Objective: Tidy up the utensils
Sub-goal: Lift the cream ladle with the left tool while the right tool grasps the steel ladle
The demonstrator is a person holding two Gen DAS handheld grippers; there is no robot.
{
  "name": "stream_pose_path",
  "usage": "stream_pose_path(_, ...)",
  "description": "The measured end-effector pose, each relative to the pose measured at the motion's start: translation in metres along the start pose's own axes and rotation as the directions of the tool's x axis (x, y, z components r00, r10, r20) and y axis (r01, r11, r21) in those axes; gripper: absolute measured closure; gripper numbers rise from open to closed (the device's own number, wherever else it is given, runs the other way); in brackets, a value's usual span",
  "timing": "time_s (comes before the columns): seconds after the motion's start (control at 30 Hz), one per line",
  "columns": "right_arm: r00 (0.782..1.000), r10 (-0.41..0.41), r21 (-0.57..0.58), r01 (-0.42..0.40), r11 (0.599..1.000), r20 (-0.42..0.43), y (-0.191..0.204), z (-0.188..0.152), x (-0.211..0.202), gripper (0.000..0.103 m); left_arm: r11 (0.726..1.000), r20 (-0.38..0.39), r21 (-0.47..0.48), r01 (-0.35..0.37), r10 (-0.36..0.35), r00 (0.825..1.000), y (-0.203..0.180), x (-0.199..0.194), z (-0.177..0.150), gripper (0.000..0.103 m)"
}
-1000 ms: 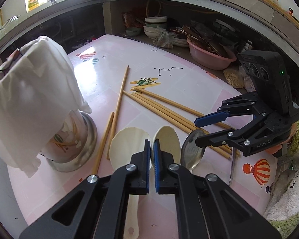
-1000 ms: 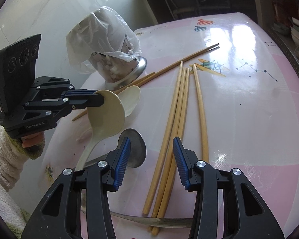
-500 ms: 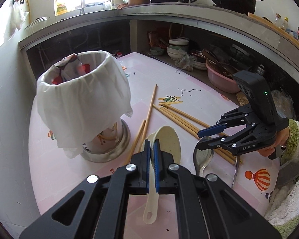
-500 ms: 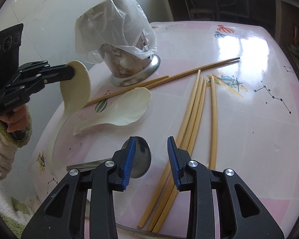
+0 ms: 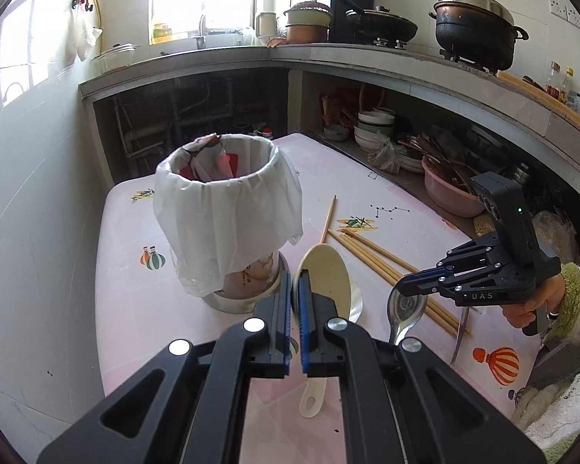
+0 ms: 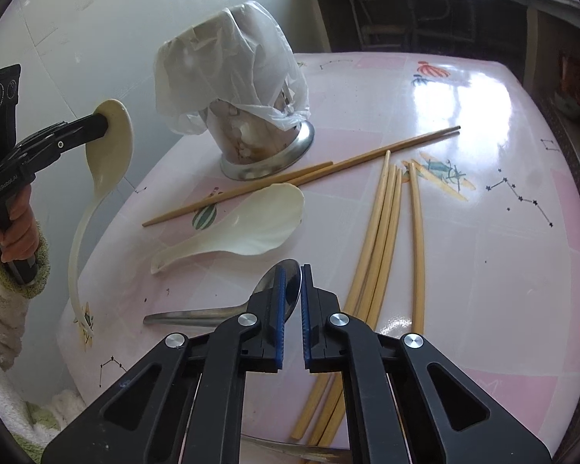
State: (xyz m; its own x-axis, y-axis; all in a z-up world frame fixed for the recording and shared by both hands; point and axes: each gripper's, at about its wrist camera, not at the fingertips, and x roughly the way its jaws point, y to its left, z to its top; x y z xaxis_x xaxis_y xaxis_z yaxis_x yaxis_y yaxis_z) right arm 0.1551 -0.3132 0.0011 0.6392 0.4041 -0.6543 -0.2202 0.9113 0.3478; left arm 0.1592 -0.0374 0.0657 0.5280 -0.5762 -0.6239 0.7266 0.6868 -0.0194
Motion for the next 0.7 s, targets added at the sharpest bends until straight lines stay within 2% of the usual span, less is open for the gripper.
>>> stream_pose_path(0.1, 0.997, -0.047, -0.029, 0.049, 0.998, 0.055, 0.012, 0.007, -0.019, 0.100, 0.999, 0.038, -0.009, -0.030, 0.031, 0.999, 0.002, -0.016, 0.003, 0.100)
stream_pose_path(0.23, 0.984, -0.119, -0.060, 0.128, 0.990, 0.136, 0.024, 0.019, -0.045, 0.102, 0.997, 0.095, -0.027, -0.076, 0.078, 0.992, 0.006, -0.037, 0.016, 0.100)
stream_pose_path(0.33, 0.963, -0.164, -0.059, 0.180, 0.982, 0.215, 0.028, 0.025, -0.069, 0.102, 0.990, 0.145, -0.060, -0.125, 0.132, 0.981, 0.014, -0.051, 0.037, 0.100)
stream_pose_path(0.4, 0.952, -0.166, -0.036, 0.182, 0.983, 0.259, 0.026, 0.028, -0.083, 0.102, 0.981, 0.179, -0.107, -0.160, 0.177, 0.968, 0.024, -0.058, 0.055, 0.100)
stream_pose_path(0.5, 0.935, -0.159, 0.000, 0.168, 0.986, 0.317, 0.021, 0.032, -0.102, 0.102, 0.955, 0.245, -0.178, -0.237, 0.276, 0.929, 0.036, -0.069, 0.082, 0.100)
stream_pose_path(0.57, 0.925, -0.154, 0.024, 0.155, 0.988, 0.348, 0.018, 0.034, -0.112, 0.102, 0.944, 0.312, -0.209, -0.255, 0.312, 0.897, 0.039, -0.076, 0.099, 0.100)
stream_pose_path(0.63, 0.920, -0.136, 0.045, 0.129, 0.991, 0.368, 0.014, 0.035, -0.117, 0.102, 0.923, 0.374, -0.224, -0.313, 0.378, 0.847, 0.038, -0.079, 0.114, 0.100)
stream_pose_path(0.7, 0.921, -0.118, 0.057, 0.104, 0.993, 0.372, 0.011, 0.035, -0.119, 0.102, 0.897, 0.435, -0.220, -0.383, 0.441, 0.785, 0.034, -0.075, 0.125, 0.100)
